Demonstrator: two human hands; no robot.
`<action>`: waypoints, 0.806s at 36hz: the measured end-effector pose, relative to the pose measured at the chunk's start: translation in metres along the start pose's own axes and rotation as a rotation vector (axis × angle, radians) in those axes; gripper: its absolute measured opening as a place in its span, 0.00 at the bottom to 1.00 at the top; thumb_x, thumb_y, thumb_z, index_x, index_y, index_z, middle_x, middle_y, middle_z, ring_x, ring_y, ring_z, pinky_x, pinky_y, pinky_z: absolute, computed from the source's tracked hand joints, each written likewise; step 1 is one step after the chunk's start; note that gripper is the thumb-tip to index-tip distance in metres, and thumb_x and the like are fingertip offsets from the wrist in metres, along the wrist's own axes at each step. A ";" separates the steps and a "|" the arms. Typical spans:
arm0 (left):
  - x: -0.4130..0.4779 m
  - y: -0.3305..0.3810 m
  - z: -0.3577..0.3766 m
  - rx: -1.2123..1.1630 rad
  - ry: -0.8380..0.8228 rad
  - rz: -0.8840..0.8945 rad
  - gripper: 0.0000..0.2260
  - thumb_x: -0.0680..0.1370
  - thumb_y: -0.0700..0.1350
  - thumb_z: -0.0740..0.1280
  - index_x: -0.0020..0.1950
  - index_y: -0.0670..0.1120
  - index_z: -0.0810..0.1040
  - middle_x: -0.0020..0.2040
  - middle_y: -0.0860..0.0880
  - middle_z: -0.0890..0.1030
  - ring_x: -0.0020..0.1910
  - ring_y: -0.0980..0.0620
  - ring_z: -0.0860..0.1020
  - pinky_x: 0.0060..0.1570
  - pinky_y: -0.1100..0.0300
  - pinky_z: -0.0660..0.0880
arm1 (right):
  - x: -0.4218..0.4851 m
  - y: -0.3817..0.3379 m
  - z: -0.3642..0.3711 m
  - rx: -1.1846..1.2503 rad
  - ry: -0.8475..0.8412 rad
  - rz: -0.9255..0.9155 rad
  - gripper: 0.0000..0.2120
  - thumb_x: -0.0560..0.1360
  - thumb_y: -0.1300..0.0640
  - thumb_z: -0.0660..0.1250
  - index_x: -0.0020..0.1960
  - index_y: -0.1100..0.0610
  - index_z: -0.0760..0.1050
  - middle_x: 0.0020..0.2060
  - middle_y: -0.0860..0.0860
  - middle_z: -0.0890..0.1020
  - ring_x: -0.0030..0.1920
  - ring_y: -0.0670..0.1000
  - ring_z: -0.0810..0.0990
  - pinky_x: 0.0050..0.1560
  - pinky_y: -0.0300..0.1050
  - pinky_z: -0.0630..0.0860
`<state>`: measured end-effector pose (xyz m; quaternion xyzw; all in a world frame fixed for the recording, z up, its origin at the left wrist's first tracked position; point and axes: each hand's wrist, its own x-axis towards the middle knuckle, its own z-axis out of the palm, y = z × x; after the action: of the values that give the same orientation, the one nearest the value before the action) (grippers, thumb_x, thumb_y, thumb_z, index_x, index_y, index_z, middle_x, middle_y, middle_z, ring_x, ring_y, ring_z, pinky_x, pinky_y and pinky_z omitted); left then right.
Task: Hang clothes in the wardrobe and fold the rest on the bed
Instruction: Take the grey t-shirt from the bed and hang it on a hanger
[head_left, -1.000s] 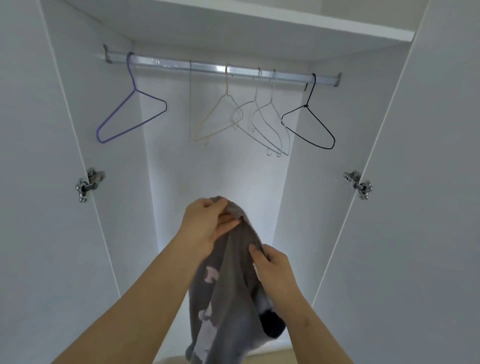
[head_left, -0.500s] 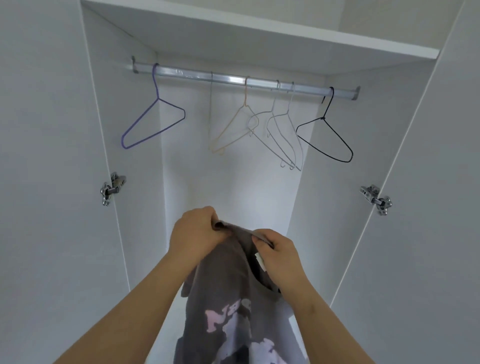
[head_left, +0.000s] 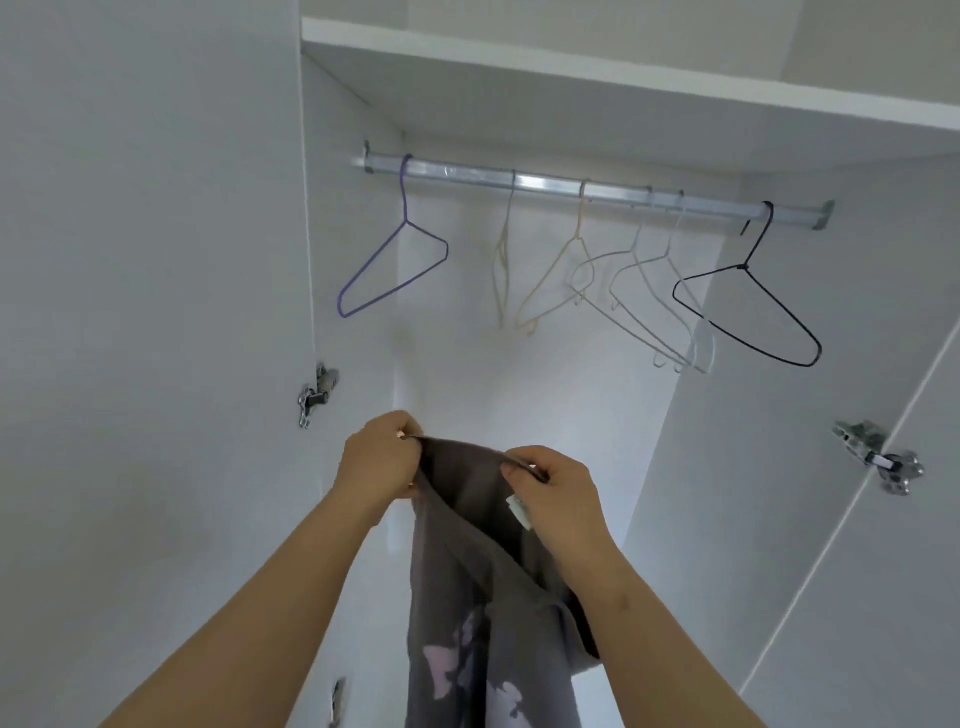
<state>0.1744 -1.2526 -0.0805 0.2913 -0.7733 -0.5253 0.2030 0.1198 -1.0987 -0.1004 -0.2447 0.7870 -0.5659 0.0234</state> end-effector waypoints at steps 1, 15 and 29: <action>0.002 0.003 -0.005 -0.164 -0.056 -0.075 0.12 0.75 0.31 0.55 0.40 0.44 0.72 0.40 0.42 0.76 0.37 0.45 0.77 0.38 0.51 0.79 | 0.004 -0.001 0.006 0.001 0.002 -0.005 0.08 0.78 0.60 0.62 0.45 0.52 0.78 0.39 0.43 0.80 0.42 0.42 0.77 0.42 0.29 0.70; 0.059 0.022 -0.027 -0.336 0.101 0.023 0.06 0.78 0.37 0.62 0.44 0.45 0.70 0.40 0.45 0.73 0.34 0.51 0.71 0.33 0.60 0.68 | 0.071 -0.026 0.066 0.072 -0.069 -0.046 0.12 0.79 0.56 0.60 0.39 0.51 0.76 0.36 0.47 0.78 0.40 0.47 0.76 0.46 0.42 0.73; 0.132 0.031 -0.042 0.344 0.579 0.295 0.10 0.78 0.36 0.56 0.53 0.42 0.75 0.44 0.40 0.78 0.45 0.40 0.75 0.44 0.55 0.71 | 0.191 -0.052 0.090 0.325 -0.324 -0.056 0.11 0.77 0.57 0.63 0.38 0.55 0.78 0.31 0.49 0.77 0.32 0.48 0.73 0.36 0.41 0.70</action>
<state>0.0938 -1.3605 -0.0350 0.3432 -0.7945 -0.2483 0.4350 -0.0015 -1.2695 -0.0399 -0.3472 0.6642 -0.6391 0.1727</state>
